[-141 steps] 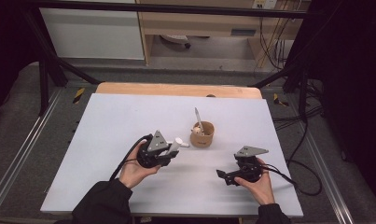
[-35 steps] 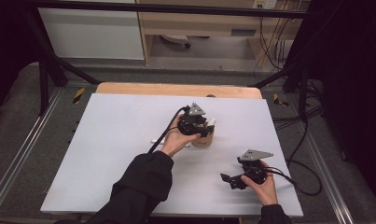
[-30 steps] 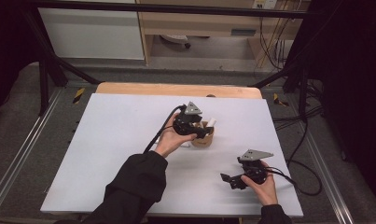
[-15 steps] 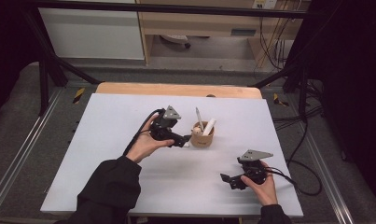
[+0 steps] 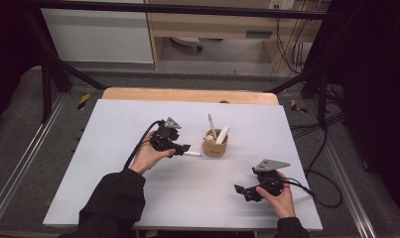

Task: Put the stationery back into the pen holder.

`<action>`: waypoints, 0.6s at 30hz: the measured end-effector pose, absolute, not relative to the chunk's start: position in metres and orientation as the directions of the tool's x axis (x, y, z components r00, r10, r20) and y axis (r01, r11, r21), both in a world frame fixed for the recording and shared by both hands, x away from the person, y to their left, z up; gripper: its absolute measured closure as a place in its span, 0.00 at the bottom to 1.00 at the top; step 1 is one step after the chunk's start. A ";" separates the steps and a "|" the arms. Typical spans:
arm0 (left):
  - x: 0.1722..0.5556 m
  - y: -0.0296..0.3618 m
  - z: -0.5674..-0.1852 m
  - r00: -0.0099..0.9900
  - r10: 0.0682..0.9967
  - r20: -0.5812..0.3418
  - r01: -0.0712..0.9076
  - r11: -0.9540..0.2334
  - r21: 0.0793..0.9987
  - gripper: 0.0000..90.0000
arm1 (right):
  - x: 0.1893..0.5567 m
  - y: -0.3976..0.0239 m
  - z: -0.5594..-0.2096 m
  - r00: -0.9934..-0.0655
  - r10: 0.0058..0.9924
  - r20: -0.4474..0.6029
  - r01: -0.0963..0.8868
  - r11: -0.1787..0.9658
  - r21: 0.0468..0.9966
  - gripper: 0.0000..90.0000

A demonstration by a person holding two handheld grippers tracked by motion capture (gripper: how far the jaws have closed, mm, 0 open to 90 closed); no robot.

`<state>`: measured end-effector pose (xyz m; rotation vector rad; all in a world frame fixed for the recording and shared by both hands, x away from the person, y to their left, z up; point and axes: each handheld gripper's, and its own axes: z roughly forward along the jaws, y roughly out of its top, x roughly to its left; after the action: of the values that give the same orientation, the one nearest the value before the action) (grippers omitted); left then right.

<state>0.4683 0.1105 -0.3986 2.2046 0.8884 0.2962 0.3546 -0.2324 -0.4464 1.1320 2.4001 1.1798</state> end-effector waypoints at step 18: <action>0.487 0.107 -0.433 0.670 0.741 -0.040 0.574 -0.482 0.662 0.89 | 0.354 -0.231 -0.447 -0.671 0.730 0.129 0.551 0.374 0.746 0.01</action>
<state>0.4871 0.1067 -0.4328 2.2259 1.0092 0.3306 0.3539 -0.2313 -0.4469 1.1447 2.4109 1.1774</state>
